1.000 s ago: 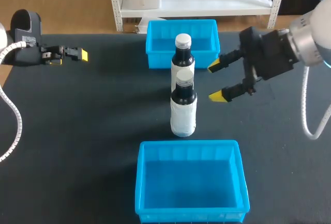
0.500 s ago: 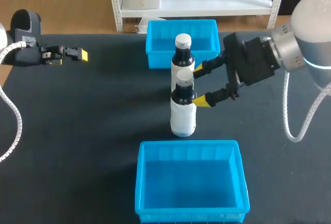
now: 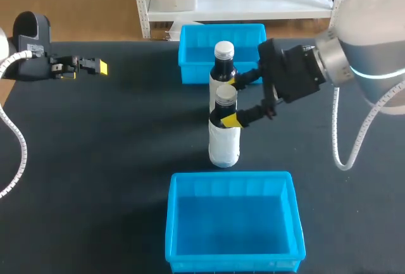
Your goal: Pick up the bottle, and place it in the far bin if it is heavy, or in the near bin if it is light.
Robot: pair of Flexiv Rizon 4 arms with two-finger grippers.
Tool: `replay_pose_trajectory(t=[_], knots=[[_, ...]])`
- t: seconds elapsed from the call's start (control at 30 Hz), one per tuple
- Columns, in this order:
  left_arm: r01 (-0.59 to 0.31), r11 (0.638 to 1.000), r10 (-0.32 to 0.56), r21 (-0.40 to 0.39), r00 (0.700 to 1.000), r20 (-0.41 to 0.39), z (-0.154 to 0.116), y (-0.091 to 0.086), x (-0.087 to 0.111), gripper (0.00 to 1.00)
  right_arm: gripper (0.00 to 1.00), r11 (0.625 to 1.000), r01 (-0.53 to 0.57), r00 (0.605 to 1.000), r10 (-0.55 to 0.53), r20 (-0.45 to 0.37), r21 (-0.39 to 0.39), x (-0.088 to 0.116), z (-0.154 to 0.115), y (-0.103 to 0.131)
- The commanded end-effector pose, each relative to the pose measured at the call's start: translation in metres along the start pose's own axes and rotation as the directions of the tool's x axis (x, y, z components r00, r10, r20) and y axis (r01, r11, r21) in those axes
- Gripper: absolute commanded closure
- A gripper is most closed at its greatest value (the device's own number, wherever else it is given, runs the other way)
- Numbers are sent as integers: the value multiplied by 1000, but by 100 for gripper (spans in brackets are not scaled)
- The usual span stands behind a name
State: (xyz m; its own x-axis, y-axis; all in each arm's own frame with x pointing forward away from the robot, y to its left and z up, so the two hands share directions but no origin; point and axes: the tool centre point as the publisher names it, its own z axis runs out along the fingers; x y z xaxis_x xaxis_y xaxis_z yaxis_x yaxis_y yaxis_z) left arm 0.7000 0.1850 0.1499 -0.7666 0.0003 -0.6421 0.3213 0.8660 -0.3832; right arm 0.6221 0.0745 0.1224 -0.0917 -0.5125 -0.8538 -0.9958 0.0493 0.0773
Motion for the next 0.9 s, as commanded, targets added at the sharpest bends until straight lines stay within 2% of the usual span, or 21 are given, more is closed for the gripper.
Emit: replay_pose_trajectory(t=[0.03, 0.9], knots=[[0, 1000, 0, 0, 1000, 0, 0, 0, 0, 0, 0, 1000, -2, 1000, 2, 0, 0, 0, 4, -3], [0, 1000, 0, 0, 1000, 0, 0, 0, 0, 0, 0, 1000, 0, 1000, 0, 10, -3, -4, 12, -13]])
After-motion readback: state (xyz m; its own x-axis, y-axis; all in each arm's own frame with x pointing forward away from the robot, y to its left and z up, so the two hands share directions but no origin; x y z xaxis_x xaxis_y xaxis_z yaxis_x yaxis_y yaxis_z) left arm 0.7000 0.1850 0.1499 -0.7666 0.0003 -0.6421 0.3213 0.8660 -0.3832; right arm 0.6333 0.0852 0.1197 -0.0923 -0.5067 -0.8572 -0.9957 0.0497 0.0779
